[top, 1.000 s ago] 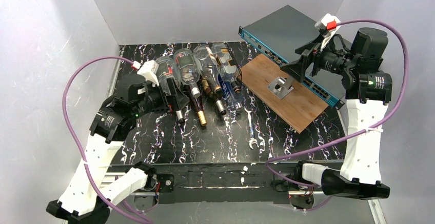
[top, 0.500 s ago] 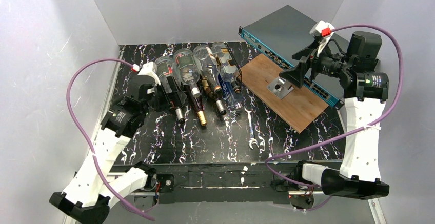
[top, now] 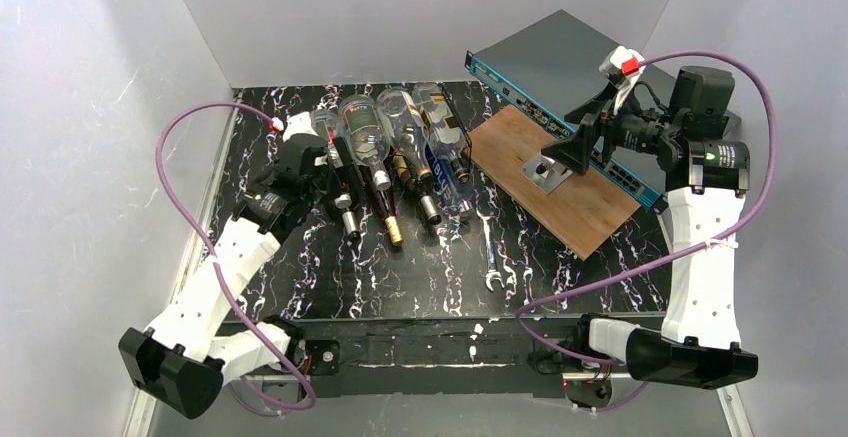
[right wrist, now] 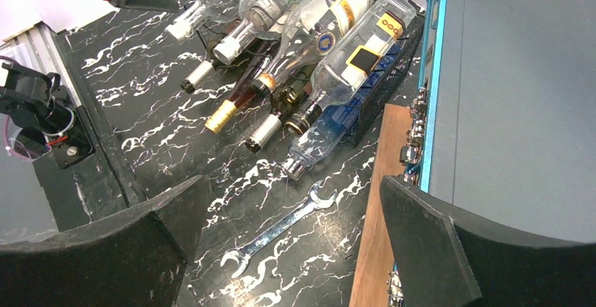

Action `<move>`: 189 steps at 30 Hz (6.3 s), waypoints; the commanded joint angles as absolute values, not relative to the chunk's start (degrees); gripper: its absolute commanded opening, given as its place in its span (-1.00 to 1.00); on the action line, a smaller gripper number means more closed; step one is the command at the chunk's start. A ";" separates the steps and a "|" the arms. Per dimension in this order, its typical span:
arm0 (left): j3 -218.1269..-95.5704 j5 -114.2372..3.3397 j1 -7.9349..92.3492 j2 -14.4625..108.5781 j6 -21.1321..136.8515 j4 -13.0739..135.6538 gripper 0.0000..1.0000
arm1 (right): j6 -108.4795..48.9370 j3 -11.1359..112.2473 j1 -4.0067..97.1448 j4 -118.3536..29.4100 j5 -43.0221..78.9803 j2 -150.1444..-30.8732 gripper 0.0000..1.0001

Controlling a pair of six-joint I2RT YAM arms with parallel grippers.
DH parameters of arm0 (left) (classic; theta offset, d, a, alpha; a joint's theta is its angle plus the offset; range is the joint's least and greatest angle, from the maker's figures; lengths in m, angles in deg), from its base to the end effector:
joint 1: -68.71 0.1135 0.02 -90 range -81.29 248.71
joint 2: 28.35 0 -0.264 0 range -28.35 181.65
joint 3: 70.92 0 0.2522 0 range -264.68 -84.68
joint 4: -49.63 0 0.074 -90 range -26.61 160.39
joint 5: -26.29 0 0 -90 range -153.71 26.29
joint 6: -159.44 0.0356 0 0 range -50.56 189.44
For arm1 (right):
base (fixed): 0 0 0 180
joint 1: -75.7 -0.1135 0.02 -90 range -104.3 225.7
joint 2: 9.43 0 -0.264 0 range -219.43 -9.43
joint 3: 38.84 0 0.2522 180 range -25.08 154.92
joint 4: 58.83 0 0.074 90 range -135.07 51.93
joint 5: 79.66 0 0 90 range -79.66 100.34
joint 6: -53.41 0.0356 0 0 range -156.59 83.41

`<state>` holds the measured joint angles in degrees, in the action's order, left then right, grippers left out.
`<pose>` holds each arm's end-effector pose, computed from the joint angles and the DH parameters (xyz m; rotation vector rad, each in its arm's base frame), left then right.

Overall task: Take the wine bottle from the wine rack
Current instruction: Pick up the wine bottle from the wine rack.

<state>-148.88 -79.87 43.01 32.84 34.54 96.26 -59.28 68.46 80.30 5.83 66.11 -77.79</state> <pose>0.2098 -0.0900 0.3637 -0.3375 2.0611 -0.3529 0.2052 0.0130 0.4766 -0.8600 1.6567 0.6483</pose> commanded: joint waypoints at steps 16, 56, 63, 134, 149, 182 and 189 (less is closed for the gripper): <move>-142.50 -92.22 42.78 41.05 35.69 84.10 0.26 | -59.17 68.35 80.69 4.41 69.44 -79.92 1.00; -138.64 -96.04 43.23 46.98 35.25 75.79 -0.10 | -59.97 68.00 81.02 5.00 70.45 -79.83 1.00; -139.58 -96.21 43.31 46.50 36.23 76.89 -0.53 | -60.04 68.00 81.03 5.03 70.37 -79.74 1.00; -142.02 -112.24 36.47 28.41 43.76 73.56 -1.00 | -58.91 65.72 81.03 3.00 69.84 -79.13 1.00; -141.90 -109.83 35.58 22.94 43.80 75.95 -1.00 | -58.56 65.04 81.05 2.48 69.85 -78.68 1.00; -144.66 -99.17 28.56 22.09 40.55 75.30 -1.00 | -57.97 62.51 81.05 0.90 70.01 -77.81 1.00; -144.85 -97.29 25.16 23.01 40.04 72.40 -1.00 | -57.86 61.55 80.97 0.21 70.19 -77.63 1.00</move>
<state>-139.27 -94.93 26.82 24.80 40.77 85.74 -58.41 62.23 80.84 2.46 69.01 -78.90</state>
